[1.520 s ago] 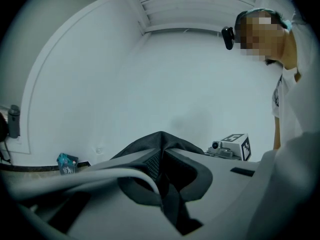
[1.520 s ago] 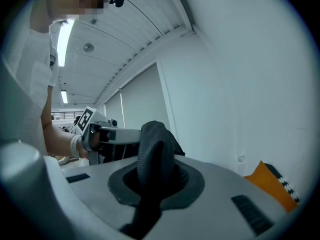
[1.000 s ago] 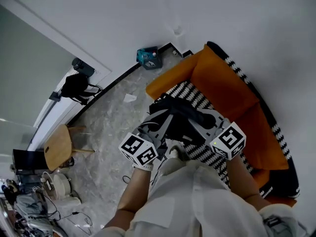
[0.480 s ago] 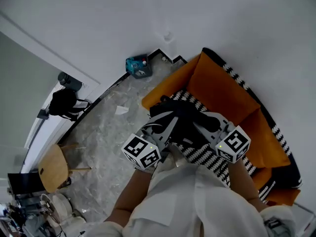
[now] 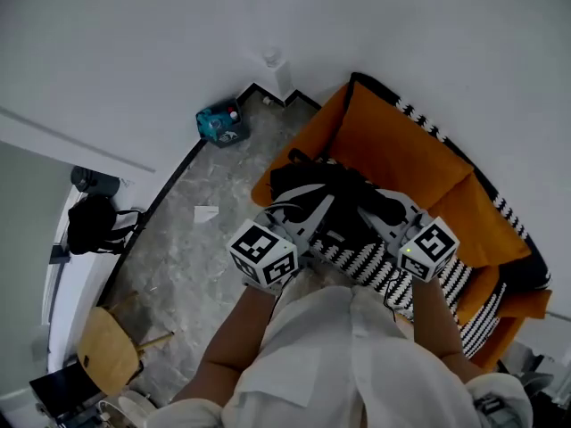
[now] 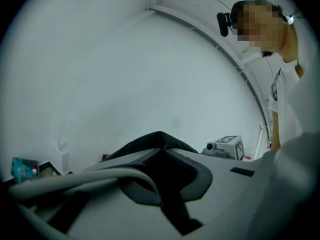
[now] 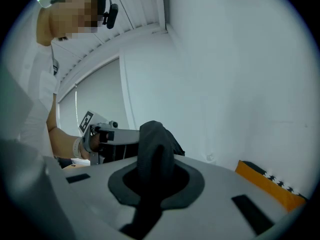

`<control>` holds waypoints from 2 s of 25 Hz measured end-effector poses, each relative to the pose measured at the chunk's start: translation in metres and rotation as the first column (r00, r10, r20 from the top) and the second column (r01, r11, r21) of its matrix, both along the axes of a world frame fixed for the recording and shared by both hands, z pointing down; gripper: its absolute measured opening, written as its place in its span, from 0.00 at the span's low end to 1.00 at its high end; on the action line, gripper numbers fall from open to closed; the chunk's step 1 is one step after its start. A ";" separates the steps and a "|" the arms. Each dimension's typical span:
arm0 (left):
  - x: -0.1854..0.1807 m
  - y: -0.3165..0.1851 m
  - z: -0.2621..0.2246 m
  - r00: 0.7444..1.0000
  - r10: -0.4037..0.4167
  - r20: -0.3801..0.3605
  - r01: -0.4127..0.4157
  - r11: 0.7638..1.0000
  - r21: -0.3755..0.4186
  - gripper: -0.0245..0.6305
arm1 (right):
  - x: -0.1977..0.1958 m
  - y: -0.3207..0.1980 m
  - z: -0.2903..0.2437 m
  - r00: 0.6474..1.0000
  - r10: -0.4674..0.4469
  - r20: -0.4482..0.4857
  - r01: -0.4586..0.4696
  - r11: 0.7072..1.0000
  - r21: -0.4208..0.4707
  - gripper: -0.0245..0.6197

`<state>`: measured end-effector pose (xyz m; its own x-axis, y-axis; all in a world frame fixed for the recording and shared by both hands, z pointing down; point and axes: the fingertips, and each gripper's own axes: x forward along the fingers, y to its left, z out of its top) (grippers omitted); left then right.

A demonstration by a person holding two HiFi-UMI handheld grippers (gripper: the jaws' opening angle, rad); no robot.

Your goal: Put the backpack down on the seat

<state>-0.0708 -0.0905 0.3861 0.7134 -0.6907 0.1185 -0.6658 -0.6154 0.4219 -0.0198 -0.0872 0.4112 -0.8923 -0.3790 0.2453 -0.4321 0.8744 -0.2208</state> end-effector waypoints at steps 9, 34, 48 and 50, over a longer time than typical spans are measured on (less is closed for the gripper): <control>-0.031 -0.020 0.020 0.996 0.079 -0.031 -0.080 0.997 -0.019 0.10 | -0.029 -0.016 0.021 0.991 0.089 -0.101 -0.093 0.995 -0.033 0.10; 0.000 -0.084 0.192 0.999 0.005 0.054 0.014 0.938 -0.347 0.10 | 0.004 -0.082 0.189 0.969 0.014 -0.248 -0.074 0.969 -0.235 0.11; 0.014 -0.090 0.259 0.997 -0.016 0.075 0.049 0.881 -0.470 0.10 | 0.020 -0.091 0.254 0.949 0.022 -0.315 -0.128 0.939 -0.319 0.11; 0.012 -0.093 0.261 0.996 -0.020 0.082 0.056 0.880 -0.471 0.10 | 0.018 -0.094 0.256 0.947 0.019 -0.321 -0.128 0.939 -0.320 0.11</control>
<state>-0.0588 -0.1834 0.6470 0.6645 -0.5662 0.4877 -0.7245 -0.3282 0.6061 -0.0017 -0.1815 0.6673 -0.7242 -0.2890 0.6261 -0.5858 0.7368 -0.3376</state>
